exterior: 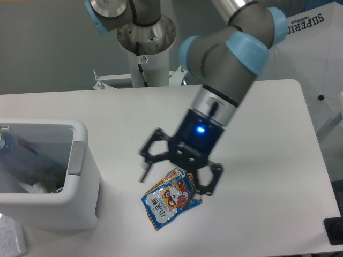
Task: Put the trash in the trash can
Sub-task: 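Raise the gripper out of the bin and move it over the snack wrapper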
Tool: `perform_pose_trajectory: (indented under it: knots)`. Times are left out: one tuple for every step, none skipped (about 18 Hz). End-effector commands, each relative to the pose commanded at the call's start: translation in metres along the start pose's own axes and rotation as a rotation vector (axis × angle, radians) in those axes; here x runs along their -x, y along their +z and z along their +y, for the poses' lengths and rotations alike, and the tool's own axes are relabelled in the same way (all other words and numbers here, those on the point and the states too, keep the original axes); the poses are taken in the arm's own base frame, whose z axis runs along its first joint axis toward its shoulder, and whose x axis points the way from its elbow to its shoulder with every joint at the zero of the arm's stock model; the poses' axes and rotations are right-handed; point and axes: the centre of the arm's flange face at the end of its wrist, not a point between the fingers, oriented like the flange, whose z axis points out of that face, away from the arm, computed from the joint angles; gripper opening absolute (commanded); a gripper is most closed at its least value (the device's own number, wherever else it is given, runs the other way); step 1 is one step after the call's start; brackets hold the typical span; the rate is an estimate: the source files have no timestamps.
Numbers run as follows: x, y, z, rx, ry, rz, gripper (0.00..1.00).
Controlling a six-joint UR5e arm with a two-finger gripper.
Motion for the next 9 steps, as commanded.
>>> perform_pose_trajectory:
  knots:
    - [0.004, -0.001, 0.007, 0.061, 0.027, -0.047, 1.00]
    - [0.007, -0.002, 0.012, 0.117, 0.036, -0.090, 1.00]
    - [0.006, 0.001, 0.018, 0.179, 0.037, -0.122, 1.00]
    - [0.005, 0.007, 0.029, 0.243, 0.041, -0.146, 1.00]
    - [-0.001, 0.014, 0.030, 0.293, 0.066, -0.164, 1.00]
    - [-0.005, 0.018, 0.030, 0.331, 0.085, -0.178, 1.00]
    - [-0.004, 0.017, 0.032, 0.366, 0.087, -0.198, 1.00]
    - [-0.004, 0.016, 0.031, 0.392, 0.091, -0.214, 1.00]
    - [-0.003, 0.016, 0.030, 0.410, 0.096, -0.227, 1.00]
